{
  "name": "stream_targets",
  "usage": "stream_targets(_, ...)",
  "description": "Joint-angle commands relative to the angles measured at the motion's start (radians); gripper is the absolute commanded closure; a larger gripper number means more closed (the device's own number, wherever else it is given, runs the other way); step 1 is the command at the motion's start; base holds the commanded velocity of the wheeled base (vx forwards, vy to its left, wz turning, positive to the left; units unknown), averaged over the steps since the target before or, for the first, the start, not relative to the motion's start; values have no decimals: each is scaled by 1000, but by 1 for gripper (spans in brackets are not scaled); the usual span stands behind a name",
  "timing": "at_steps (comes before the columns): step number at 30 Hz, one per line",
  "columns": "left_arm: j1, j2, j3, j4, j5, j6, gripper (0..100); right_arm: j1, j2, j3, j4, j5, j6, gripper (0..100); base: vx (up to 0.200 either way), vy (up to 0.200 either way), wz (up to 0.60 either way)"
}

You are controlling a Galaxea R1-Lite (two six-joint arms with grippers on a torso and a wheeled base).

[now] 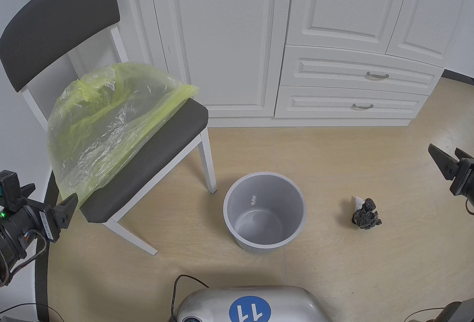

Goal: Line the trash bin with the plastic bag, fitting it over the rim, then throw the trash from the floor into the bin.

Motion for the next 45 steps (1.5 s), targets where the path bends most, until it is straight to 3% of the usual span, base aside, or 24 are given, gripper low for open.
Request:
stream_targets(1, -86, 47, 2, -7, 43, -3, 0, 55, 88, 39, -101, -47, -1, 0, 0, 0, 0)
stream_targets(7, -112, 102, 1, -11, 51, -3, 0, 73, 110, 48, -124, -54, -1, 0, 0, 0, 0)
stream_targets(11, -174, 155, -1, -18, 114, -6, 0, 75, 122, 37, -143, -55, -1, 0, 0, 0, 0)
stream_targets(12, -210, 193, -2, -42, 158, -11, 0, 75, 134, 39, -177, -57, -1, 0, 0, 0, 0)
stream_targets(18, -284, 302, 1, -146, 260, -12, 0, 78, 145, 40, -206, -72, -1, 0, 0, 0, 0)
stream_targets(23, -287, 346, -8, -160, 274, -11, 0, 84, 150, 36, -206, -78, -3, 0, 0, 0, 0)
stream_targets(30, -281, 345, -25, -159, 280, -6, 0, 126, 235, 5, -232, -155, 16, 0, 0, 0, 0)
stream_targets(38, -284, 385, -39, -159, 297, 0, 0, 187, 301, 39, -278, -179, 20, 0, 0, 0, 0)
stream_targets(45, -287, 428, -50, -159, 300, 15, 0, 187, 292, 39, -278, -184, 16, 0, 0, 0, 0)
